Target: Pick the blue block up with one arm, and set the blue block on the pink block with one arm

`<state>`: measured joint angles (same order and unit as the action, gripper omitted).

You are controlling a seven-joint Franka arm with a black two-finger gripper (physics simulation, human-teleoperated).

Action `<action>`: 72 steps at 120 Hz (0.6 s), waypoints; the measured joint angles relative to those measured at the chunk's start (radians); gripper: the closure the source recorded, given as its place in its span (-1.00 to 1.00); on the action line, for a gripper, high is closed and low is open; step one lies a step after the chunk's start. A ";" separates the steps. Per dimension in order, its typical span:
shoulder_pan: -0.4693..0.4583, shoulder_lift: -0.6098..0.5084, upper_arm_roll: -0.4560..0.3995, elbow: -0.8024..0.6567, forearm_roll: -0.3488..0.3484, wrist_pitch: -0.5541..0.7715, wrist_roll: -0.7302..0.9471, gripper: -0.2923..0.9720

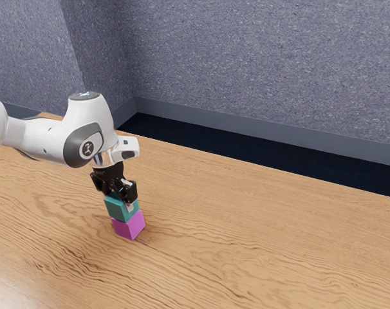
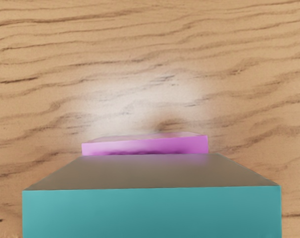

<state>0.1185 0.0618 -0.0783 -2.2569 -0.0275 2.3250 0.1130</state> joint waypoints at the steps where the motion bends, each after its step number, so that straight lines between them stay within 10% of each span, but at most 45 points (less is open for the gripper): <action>1: 0.000 0.000 0.000 0.000 0.000 0.000 -0.001 -0.06; 72: 0.002 0.016 0.002 0.018 0.006 -0.003 -0.027 -0.06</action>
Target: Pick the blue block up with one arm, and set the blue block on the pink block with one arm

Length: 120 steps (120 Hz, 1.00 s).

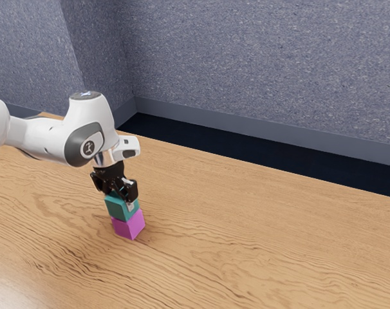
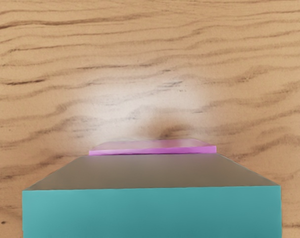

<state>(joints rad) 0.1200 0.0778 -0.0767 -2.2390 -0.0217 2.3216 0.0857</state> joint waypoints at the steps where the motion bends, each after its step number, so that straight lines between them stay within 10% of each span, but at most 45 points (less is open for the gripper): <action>1: 0.000 0.000 0.000 0.001 0.000 0.000 0.000 -0.06; 73: 0.002 -0.124 -0.001 0.014 0.004 -0.021 0.009 -0.50; 120: 0.000 -0.257 0.038 0.250 0.001 -0.466 0.046 -0.53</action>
<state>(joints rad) 0.1198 -0.1791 -0.0384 -1.9892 -0.0210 1.8557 0.1318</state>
